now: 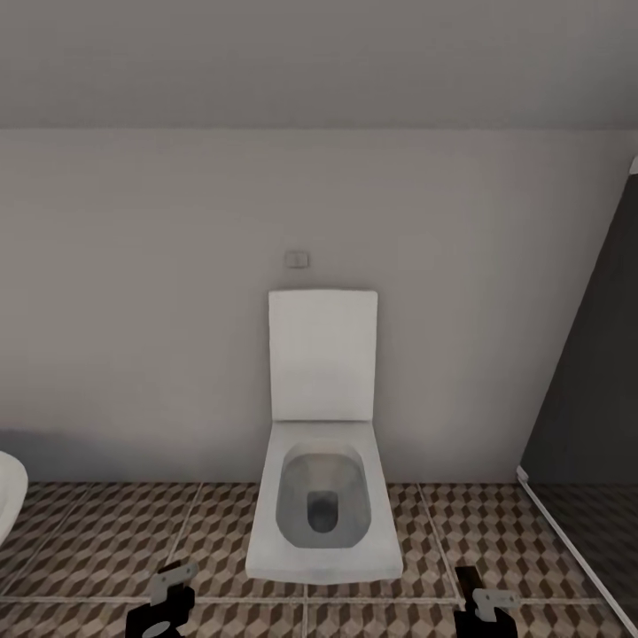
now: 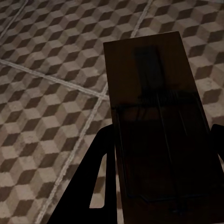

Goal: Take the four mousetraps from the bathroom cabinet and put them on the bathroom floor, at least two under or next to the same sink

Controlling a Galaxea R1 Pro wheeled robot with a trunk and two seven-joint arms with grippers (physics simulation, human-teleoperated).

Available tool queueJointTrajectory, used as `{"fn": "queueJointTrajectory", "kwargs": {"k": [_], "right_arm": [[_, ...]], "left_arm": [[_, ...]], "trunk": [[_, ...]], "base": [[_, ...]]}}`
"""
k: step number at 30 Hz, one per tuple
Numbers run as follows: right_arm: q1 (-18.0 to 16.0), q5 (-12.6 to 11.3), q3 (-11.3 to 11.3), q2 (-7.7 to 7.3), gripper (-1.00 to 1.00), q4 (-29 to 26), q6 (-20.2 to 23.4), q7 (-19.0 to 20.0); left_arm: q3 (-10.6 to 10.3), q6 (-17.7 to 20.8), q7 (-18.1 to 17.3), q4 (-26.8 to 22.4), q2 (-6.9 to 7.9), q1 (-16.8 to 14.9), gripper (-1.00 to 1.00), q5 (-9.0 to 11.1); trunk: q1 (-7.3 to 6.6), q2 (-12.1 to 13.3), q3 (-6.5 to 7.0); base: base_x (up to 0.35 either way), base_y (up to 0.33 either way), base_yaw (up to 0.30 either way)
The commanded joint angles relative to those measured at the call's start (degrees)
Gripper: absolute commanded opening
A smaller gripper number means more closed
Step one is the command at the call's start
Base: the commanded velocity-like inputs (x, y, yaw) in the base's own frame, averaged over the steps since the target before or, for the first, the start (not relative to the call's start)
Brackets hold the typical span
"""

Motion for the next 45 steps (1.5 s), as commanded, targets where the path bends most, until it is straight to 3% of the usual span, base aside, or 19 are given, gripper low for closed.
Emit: {"fn": "queueJointTrajectory", "kwargs": {"k": [1, 37, 45], "right_arm": [[-0.04, -0.59, 0.45, -0.02, -1.00, 0.03, -0.18, 0.10], [-0.04, -0.50, 0.49, -0.02, -1.00, 0.04, -0.36, 0.10], [-0.04, -0.50, 0.49, -0.02, -1.00, 0.03, -0.36, 0.10]], "left_arm": [[-0.51, -0.20, 0.40, 0.00, 0.04, -0.04, -1.00, 0.45], [-0.50, -0.26, 0.72, 0.00, 0.11, -0.04, -1.00, 0.45], [-0.50, -0.26, 0.75, 0.00, 0.11, -0.04, -1.00, 0.45]], "trunk": [[0.21, -0.44, -0.24], [8.12, -14.88, -6.70], [8.33, -14.98, -8.48]], "base": [[0.000, 0.000, 0.000], [0.000, 0.000, 0.000], [0.000, 0.000, 0.000]]}}
